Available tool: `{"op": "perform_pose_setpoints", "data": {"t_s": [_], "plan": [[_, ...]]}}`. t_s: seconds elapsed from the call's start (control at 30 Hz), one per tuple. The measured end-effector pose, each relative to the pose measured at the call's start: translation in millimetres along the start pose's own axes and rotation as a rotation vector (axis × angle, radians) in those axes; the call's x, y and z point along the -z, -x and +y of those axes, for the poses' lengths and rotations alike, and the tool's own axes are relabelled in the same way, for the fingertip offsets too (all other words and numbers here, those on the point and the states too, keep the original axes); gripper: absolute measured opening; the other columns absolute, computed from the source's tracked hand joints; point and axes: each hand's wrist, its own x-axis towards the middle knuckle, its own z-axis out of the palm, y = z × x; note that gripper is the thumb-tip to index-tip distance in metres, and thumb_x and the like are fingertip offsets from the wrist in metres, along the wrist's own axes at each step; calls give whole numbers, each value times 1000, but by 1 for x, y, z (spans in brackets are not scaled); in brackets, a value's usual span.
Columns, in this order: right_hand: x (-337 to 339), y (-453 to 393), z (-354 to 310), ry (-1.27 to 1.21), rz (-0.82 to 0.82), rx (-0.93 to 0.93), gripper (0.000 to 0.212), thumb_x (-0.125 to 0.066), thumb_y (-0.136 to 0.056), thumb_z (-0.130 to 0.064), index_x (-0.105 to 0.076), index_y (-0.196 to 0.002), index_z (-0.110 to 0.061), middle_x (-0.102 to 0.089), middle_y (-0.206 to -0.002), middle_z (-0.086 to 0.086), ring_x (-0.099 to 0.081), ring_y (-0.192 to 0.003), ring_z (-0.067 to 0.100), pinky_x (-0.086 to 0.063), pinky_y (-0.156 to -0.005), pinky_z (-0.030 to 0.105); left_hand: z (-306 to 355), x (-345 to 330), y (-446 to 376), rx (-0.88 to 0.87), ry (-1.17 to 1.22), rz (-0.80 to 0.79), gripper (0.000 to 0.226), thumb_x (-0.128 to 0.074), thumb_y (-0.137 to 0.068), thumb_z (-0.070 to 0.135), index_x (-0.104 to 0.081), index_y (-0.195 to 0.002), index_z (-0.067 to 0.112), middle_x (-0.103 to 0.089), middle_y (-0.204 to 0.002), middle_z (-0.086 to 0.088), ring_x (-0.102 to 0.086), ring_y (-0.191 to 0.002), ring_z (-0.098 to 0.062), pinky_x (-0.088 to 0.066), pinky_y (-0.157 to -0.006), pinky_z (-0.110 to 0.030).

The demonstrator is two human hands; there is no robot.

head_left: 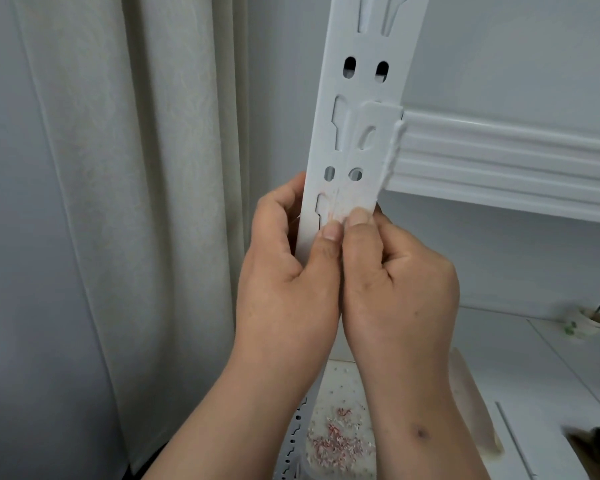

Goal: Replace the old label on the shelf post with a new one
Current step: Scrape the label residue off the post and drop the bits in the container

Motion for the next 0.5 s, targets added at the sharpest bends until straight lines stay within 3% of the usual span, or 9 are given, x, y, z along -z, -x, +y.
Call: {"op": "perform_pose_setpoints", "data": {"t_s": [0.23,0.43,0.5], "plan": [[-4,0,5,154,86,113,38,-35,-85,-41,-63,-70,-21,-33,-44,-9,-39,-44,0,-31,-48,3,-2,0,-1,-11,21,6,41,-60,-88,22,-53,-126,36,-68,-121,16,-63,-114,-3,-49,-99,-36],[-5,0,8,189,86,148,36,-32,-85,-36,-61,-69,-22,-35,-47,-8,-39,-52,11,-32,-49,14,-3,-1,-1,-13,28,23,39,-59,-87,24,-54,-123,37,-69,-119,15,-65,-113,-5,-50,-98,-38],[-4,0,7,158,70,143,33,-33,-85,-33,-60,-68,-24,-35,-47,-8,-40,-52,9,-31,-47,12,-3,0,-1,-19,11,18,39,-59,-86,24,-54,-122,39,-69,-119,16,-65,-112,-4,-50,-97,-37]]}}
